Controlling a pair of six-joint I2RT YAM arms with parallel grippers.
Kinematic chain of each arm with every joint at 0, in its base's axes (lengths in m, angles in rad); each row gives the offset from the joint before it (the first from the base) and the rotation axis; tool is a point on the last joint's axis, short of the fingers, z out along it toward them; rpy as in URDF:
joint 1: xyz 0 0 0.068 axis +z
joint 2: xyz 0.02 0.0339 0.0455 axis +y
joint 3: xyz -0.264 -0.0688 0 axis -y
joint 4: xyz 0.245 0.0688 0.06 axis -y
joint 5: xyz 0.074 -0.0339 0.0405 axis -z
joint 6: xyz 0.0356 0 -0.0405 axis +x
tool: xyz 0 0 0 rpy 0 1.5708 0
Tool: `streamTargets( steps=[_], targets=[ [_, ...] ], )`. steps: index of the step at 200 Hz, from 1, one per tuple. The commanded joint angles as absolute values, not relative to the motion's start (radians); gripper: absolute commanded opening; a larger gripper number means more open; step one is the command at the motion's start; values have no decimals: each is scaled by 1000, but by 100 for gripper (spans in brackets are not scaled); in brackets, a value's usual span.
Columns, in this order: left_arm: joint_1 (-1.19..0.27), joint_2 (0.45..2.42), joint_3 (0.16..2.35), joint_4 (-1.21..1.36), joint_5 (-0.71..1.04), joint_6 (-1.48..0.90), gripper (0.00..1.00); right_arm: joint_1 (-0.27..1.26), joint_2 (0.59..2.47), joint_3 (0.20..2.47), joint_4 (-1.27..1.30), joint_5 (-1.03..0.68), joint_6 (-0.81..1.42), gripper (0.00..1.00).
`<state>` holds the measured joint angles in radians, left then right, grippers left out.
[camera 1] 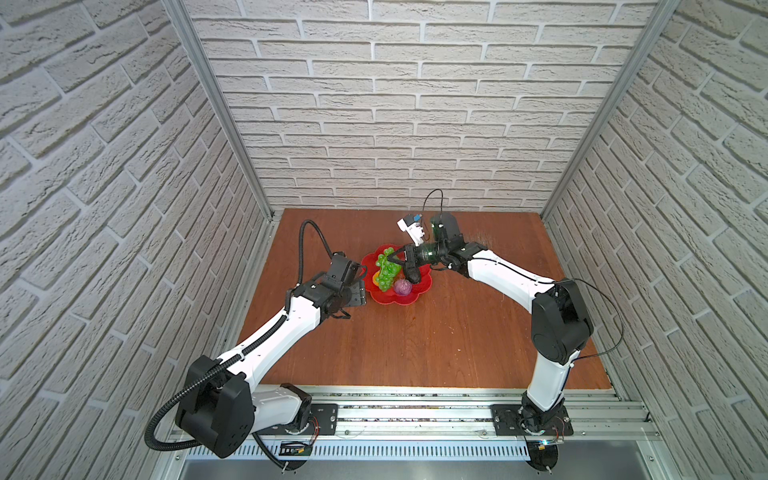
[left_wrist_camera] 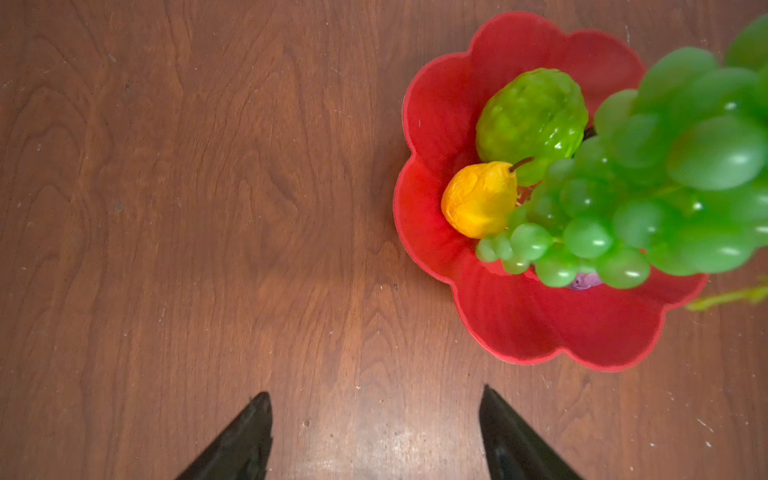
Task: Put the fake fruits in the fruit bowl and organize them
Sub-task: 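Carry the grapes with the right gripper over the red bowl, then lower the grapes onto the fruit in the bowl and open the right gripper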
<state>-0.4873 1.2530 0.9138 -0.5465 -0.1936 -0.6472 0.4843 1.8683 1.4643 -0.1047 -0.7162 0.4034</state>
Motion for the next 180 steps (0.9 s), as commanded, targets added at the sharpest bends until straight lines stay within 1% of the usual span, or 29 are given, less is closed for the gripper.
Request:
streamTargets(
  steps=[1, 23, 95, 180],
  targets=[
    [-482, 1265, 941, -542, -196, -635, 78, 480, 1870, 1480, -63, -724, 388, 6],
    [-481, 1270, 940, -538, -195, -638, 78, 476, 1891, 1490, -86, -706, 365, 6],
    [-481, 1272, 922, -526, -189, -656, 78, 443, 1969, 1505, -83, -719, 365, 6],
    [-480, 1291, 933, -526, -181, -655, 78, 395, 2044, 1463, 33, -753, 440, 6]
  ],
)
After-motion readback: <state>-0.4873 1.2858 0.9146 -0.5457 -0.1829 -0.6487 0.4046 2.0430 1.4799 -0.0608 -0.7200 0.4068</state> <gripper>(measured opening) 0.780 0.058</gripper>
